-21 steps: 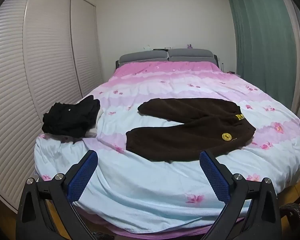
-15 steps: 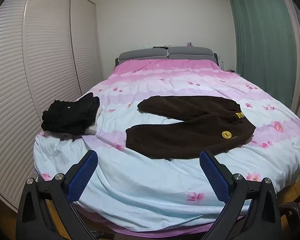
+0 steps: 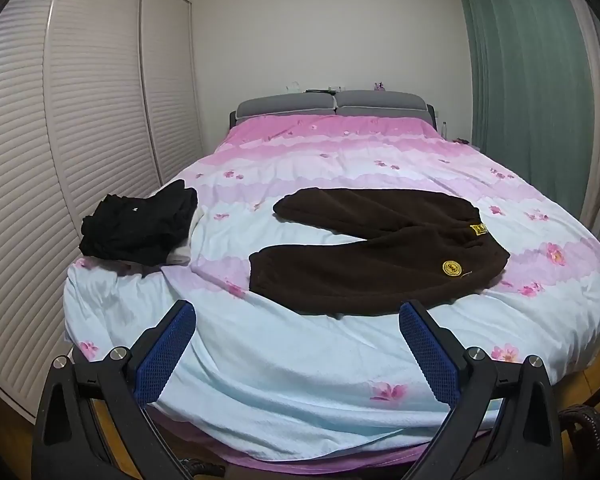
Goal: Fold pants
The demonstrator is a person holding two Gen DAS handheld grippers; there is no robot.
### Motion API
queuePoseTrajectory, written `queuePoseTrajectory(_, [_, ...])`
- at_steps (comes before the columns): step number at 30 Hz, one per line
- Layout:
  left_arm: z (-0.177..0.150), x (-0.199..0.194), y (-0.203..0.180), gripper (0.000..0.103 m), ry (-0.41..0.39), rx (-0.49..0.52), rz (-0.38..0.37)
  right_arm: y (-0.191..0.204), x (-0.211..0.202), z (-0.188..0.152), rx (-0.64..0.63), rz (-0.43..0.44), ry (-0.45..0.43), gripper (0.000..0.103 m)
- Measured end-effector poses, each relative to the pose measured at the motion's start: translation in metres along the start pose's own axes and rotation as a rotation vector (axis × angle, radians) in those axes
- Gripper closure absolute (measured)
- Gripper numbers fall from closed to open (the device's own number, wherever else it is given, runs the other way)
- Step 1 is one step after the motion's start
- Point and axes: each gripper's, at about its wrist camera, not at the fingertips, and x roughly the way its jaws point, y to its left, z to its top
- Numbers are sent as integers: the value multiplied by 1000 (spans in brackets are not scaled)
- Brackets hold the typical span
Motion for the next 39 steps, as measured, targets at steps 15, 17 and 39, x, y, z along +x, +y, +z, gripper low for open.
queuePoseTrajectory(15, [1, -2, 1, 0, -2, -2, -22, -2, 2, -2, 1, -2, 5, 1])
queuePoseTrajectory(17, [1, -2, 0, 0, -2, 0, -26, -3, 2, -3, 2, -3, 3, 1])
queuePoseTrajectory(39, [2, -1, -2, 0, -1, 8, -31, -3, 2, -4, 3, -3, 8, 1])
